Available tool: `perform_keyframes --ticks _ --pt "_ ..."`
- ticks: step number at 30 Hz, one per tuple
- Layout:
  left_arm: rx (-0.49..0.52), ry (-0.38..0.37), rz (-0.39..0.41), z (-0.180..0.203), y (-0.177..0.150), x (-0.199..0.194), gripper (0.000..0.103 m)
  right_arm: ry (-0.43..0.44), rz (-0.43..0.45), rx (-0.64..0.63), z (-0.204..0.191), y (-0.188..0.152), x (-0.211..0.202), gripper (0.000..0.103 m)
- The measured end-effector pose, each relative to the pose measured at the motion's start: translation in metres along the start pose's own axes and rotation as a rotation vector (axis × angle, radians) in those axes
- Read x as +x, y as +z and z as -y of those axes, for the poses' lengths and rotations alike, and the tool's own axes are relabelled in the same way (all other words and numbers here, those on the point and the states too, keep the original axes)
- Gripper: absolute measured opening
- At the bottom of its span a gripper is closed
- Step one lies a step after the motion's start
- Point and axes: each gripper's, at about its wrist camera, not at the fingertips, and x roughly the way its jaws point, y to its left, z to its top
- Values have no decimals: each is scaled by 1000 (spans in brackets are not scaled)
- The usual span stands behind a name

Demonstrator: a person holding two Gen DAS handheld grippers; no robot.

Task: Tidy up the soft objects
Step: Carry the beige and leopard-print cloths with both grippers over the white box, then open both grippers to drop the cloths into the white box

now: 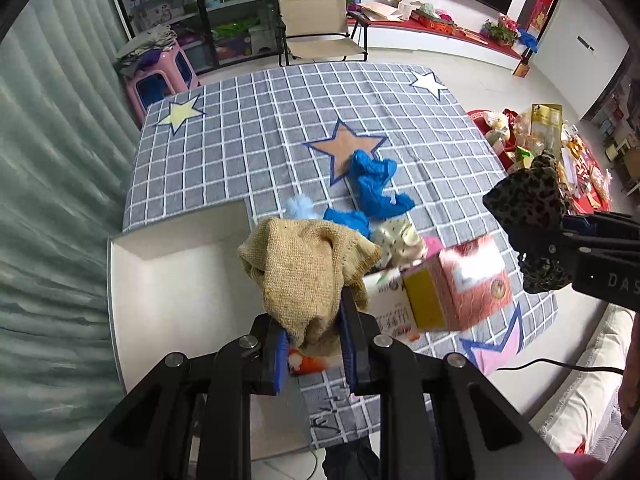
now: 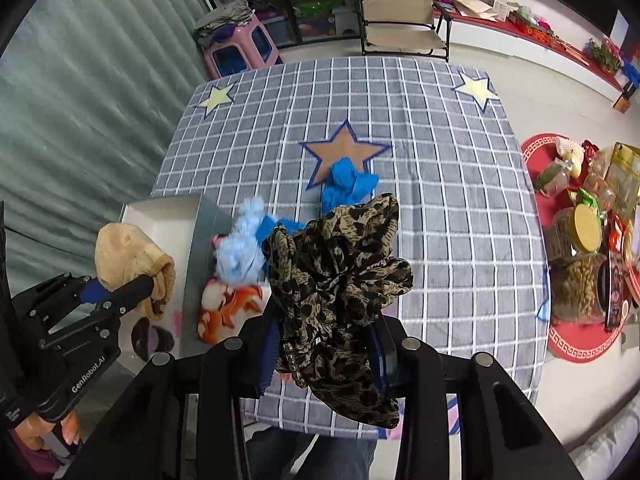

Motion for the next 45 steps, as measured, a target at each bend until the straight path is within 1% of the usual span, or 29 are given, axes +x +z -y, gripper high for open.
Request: perform_keyframes --ticks 7,14,18,27,36,45 --pt "-23 -1 -28 -16 -25 3 24 9 -37 7 -13 -23 5 39" --pt "-100 17 -51 -44 -50 5 24 37 -78 -21 -39 -35 15 39" --pt "-158 35 -47 -64 -60 2 24 52 -93 -71 -62 -35 21 39" --pt "-269 78 -53 -107 -82 -1 24 88 -124 -215 -121 -29 36 39" --pt "-347 119 -42 -140 -86 -3 24 126 -137 -335 -177 -10 52 39" --pt "-391 140 -45 -158 -83 4 24 144 -153 -398 -208 5 66 39"
